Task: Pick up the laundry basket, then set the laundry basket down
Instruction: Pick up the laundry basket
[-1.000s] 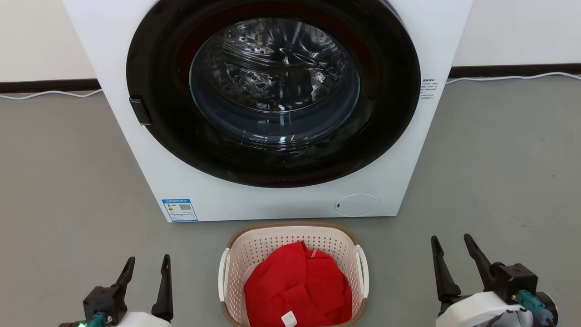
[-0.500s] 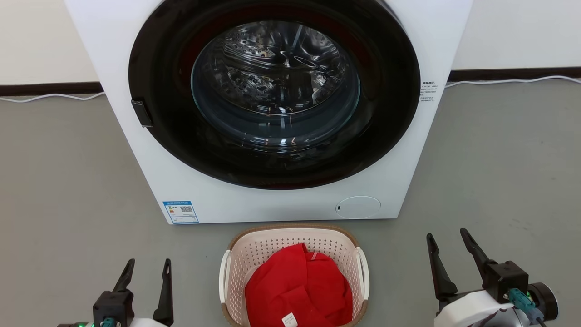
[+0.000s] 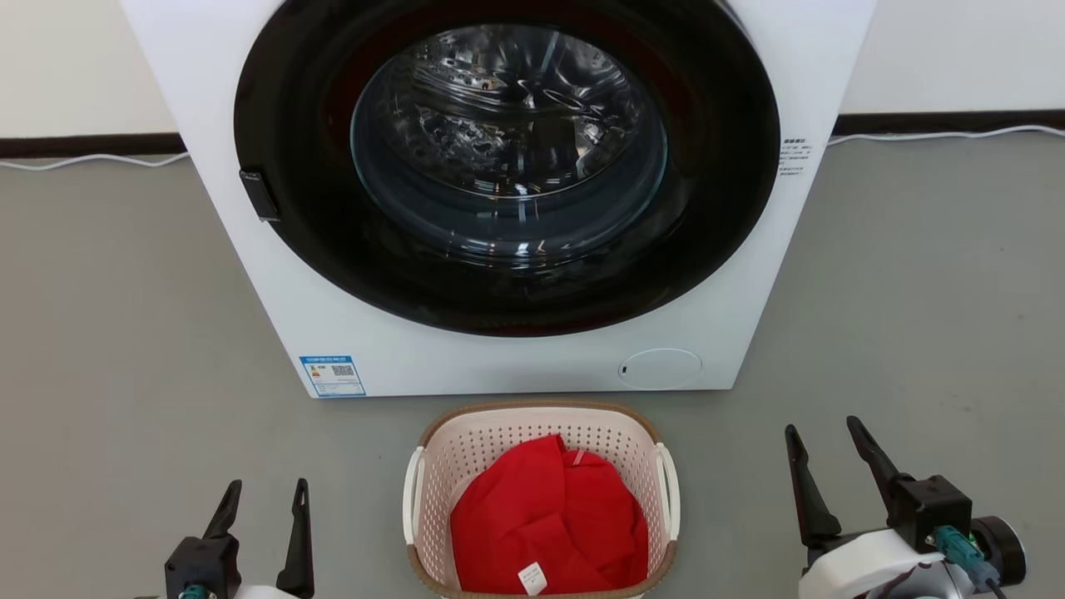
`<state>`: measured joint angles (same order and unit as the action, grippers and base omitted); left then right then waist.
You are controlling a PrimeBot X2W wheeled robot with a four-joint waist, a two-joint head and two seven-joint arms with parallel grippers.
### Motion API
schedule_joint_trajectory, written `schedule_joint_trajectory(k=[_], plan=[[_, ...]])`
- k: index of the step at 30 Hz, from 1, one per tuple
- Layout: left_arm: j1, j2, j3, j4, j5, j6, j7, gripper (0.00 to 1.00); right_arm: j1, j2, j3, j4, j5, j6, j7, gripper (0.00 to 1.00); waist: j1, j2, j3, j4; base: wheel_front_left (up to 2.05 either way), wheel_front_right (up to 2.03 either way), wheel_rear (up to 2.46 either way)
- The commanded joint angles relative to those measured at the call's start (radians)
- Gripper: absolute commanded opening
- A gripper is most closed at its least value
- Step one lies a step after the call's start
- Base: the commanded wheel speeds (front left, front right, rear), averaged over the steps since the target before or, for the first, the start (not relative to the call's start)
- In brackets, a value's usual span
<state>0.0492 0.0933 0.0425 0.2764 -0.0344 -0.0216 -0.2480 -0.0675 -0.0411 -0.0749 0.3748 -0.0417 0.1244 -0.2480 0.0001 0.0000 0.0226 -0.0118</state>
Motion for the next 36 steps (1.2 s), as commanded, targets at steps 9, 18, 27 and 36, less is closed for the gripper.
schedule_joint_trajectory(k=[9, 18, 27, 36], plan=[[-0.112, -0.007, 0.036, 0.004, -0.007, -0.015, -0.014, 1.00, -0.092, -0.009, 0.002, 0.036, 0.010, 0.006, -0.014, 1.00, 0.0000, 0.0000, 0.080, 0.016, 0.00, 0.00, 0.00], [-0.238, -0.028, 0.025, 0.122, -0.032, -0.033, -0.014, 1.00, -0.208, -0.009, 0.001, 0.145, 0.015, 0.006, -0.014, 1.00, 0.0000, 0.0000, 0.202, 0.031, 0.00, 0.00, 0.00], [-0.367, -0.038, 0.011, 0.230, -0.047, -0.045, -0.014, 1.00, -0.331, -0.009, 0.021, 0.263, 0.023, 0.006, -0.014, 1.00, 0.0000, 0.0000, 0.322, 0.042, 0.00, 0.00, 0.00], [-0.481, -0.040, 0.003, 0.368, -0.041, -0.057, -0.014, 1.00, -0.430, -0.009, 0.025, 0.348, 0.031, 0.006, -0.014, 1.00, 0.0000, 0.0000, 0.424, 0.039, 0.00, 0.00, 0.00]])
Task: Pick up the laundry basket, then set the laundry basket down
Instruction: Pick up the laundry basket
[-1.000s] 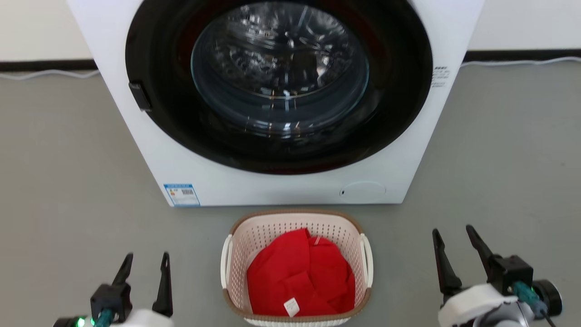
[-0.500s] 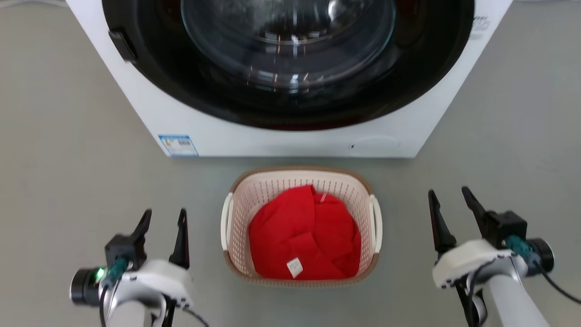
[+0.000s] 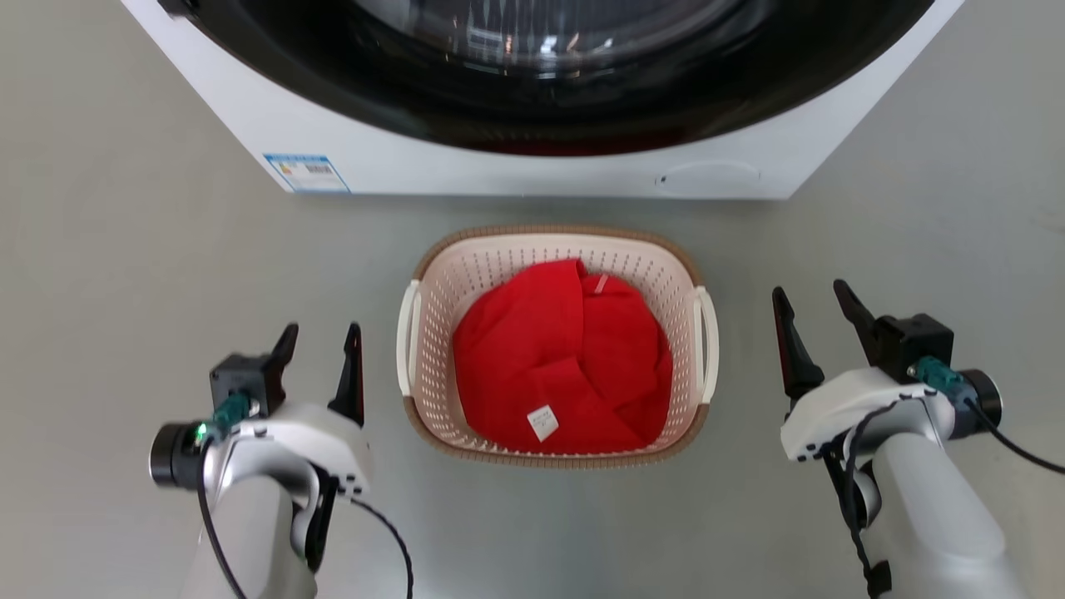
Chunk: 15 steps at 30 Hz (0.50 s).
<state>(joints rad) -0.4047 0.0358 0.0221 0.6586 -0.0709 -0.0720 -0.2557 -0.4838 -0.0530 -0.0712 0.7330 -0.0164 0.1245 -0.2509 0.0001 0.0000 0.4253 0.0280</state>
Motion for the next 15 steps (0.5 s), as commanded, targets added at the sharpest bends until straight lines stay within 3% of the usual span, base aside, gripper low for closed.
schedule_joint_trajectory(k=[1, 15], plan=[[-0.040, 0.018, 0.023, -0.004, -0.003, -0.009, -0.006, 1.00, -0.022, 0.003, 0.022, -0.005, 0.006, 0.006, -0.011, 1.00, 0.0000, 0.0000, 0.032, -0.002, 0.00, 0.00, 0.00], [-0.211, 0.017, -0.024, 0.119, 0.028, -0.016, -0.006, 1.00, -0.123, 0.003, 0.043, 0.061, -0.008, 0.006, -0.011, 1.00, 0.0000, 0.0000, 0.200, -0.001, 0.00, 0.00, 0.00]])
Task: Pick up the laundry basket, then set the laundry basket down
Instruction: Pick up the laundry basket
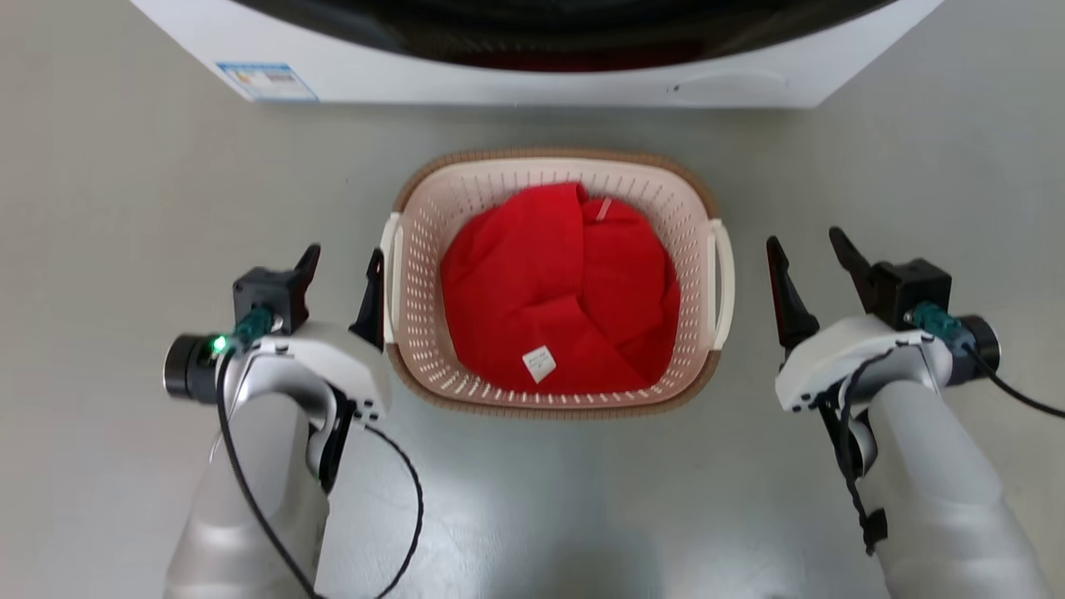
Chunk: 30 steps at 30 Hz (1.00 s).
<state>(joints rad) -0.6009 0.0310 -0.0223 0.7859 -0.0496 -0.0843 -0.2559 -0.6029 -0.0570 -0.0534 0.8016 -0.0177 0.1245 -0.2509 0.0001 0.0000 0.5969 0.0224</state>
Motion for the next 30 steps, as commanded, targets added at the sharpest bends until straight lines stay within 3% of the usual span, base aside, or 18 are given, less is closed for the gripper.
schedule_joint_trajectory(k=[1, 15, 30], plan=[[-0.028, 0.022, 0.015, 0.001, 0.008, -0.002, -0.006, 1.00, -0.011, 0.007, 0.025, -0.004, -0.009, 0.006, -0.011, 1.00, 0.0000, 0.0000, 0.040, 0.006, 0.00, 0.00, 0.00], [-0.151, 0.021, -0.022, 0.088, 0.012, 0.005, -0.006, 1.00, -0.091, 0.007, 0.018, 0.003, -0.044, 0.006, -0.011, 1.00, -0.0001, 0.0000, 0.178, 0.013, 0.00, 0.00, 0.00], [-0.241, 0.032, -0.032, 0.221, 0.008, 0.019, -0.006, 1.00, -0.140, 0.007, 0.084, 0.067, 0.028, 0.006, -0.011, 1.00, -0.0001, 0.0000, 0.244, 0.006, 0.00, 0.00, 0.00]])
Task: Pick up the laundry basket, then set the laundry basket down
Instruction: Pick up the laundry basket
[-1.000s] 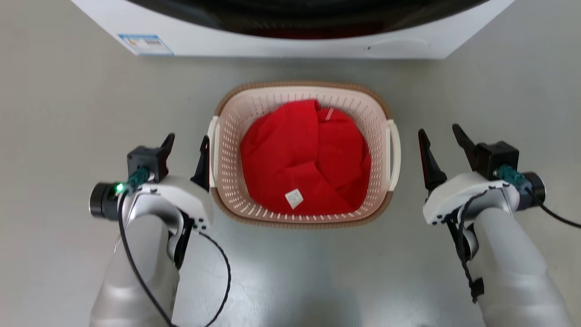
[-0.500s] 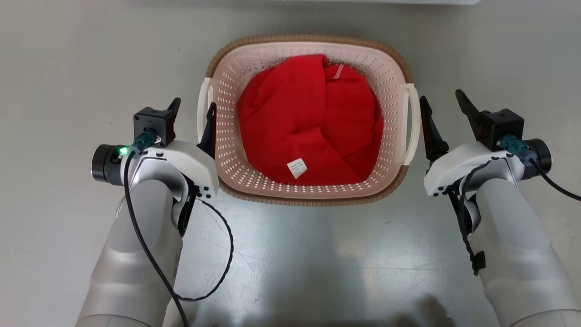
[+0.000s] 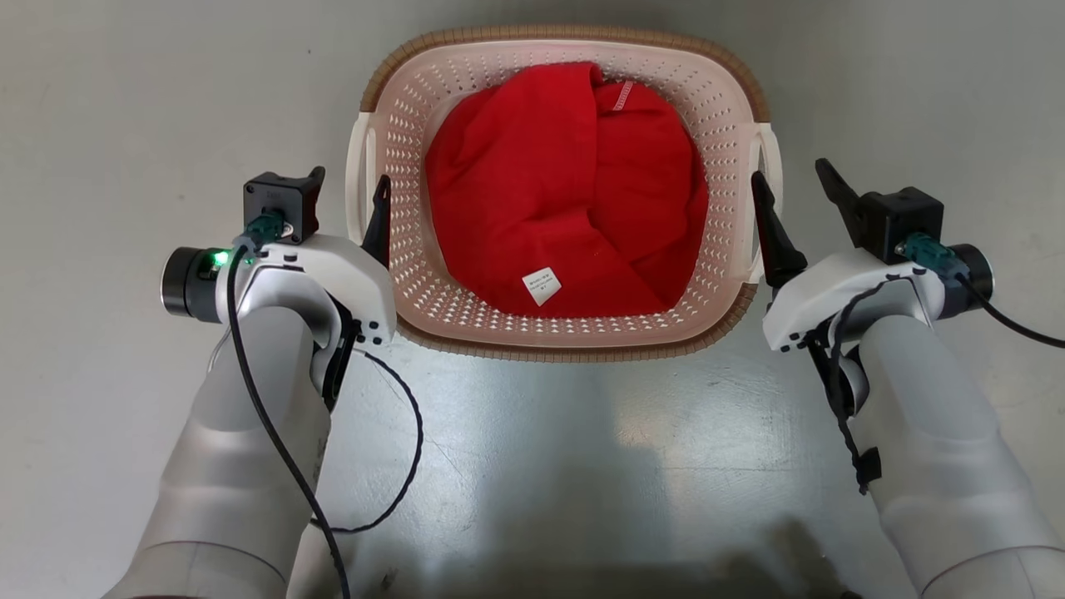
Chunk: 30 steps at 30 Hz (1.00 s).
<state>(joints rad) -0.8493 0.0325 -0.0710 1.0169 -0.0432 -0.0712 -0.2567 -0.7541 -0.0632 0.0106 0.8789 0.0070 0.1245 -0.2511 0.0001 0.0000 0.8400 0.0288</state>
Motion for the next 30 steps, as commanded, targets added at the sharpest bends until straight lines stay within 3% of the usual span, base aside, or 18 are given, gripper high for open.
schedule_joint_trajectory(k=[1, 30], plan=[[0.003, 0.031, 0.016, -0.004, 0.001, 0.006, -0.005, 1.00, 0.009, 0.013, 0.025, -0.007, 0.008, 0.006, -0.011, 1.00, -0.0001, 0.0000, 0.005, 0.000, 0.00, 0.00, 0.00], [-0.066, 0.021, -0.037, 0.104, -0.035, -0.010, -0.005, 1.00, -0.041, 0.013, 0.065, 0.126, 0.052, 0.006, -0.011, 1.00, -0.0001, 0.0000, 0.087, 0.025, 0.00, 0.00, 0.00]])
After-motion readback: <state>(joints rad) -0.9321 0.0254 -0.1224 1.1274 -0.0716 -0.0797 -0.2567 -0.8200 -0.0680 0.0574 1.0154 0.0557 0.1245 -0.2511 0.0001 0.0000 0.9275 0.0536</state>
